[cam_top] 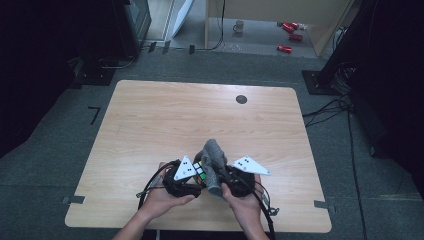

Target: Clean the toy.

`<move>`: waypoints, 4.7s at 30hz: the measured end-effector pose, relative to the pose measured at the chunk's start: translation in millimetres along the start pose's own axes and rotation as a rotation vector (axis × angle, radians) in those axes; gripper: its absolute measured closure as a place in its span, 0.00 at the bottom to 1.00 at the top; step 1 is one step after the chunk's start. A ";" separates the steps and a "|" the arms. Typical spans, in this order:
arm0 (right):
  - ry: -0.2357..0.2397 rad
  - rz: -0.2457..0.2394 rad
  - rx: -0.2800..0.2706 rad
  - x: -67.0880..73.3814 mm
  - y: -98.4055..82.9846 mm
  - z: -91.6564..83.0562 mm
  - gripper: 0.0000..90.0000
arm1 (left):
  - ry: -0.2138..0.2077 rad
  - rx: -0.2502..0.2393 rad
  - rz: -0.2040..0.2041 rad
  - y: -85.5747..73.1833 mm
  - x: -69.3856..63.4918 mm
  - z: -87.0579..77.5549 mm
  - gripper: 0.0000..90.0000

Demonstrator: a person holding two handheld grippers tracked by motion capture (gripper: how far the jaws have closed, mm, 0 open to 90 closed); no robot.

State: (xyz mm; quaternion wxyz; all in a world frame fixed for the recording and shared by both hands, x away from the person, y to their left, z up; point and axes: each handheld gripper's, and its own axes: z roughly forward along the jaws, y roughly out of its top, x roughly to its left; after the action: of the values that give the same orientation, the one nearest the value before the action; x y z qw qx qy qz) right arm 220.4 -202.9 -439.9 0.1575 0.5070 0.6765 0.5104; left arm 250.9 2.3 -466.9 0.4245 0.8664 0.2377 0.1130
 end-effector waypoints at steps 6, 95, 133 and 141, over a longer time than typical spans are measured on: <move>0.034 -0.019 0.012 18.2 -2.5 -1.9 0.89 | -0.003 -0.001 0.005 0.0 -1.0 0.4 0.39; 0.155 -0.079 -0.060 -2.3 -14.8 -7.7 0.92 | -0.327 -0.222 -0.021 -10.6 22.8 -35.5 0.39; 0.178 -0.014 -0.082 -1.5 -12.5 -11.9 0.92 | -0.329 -0.250 -0.094 -9.1 26.6 -35.7 0.39; 0.184 -0.009 -0.080 -4.8 -12.3 -12.7 0.92 | -0.332 -0.246 -0.076 -7.7 22.4 -35.8 0.39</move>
State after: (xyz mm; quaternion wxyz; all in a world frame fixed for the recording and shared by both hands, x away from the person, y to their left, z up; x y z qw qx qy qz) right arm 206.8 -213.3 -446.4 0.1171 0.4482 0.6693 0.5809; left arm 253.6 42.2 -451.1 0.5642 0.8052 0.1815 -0.0195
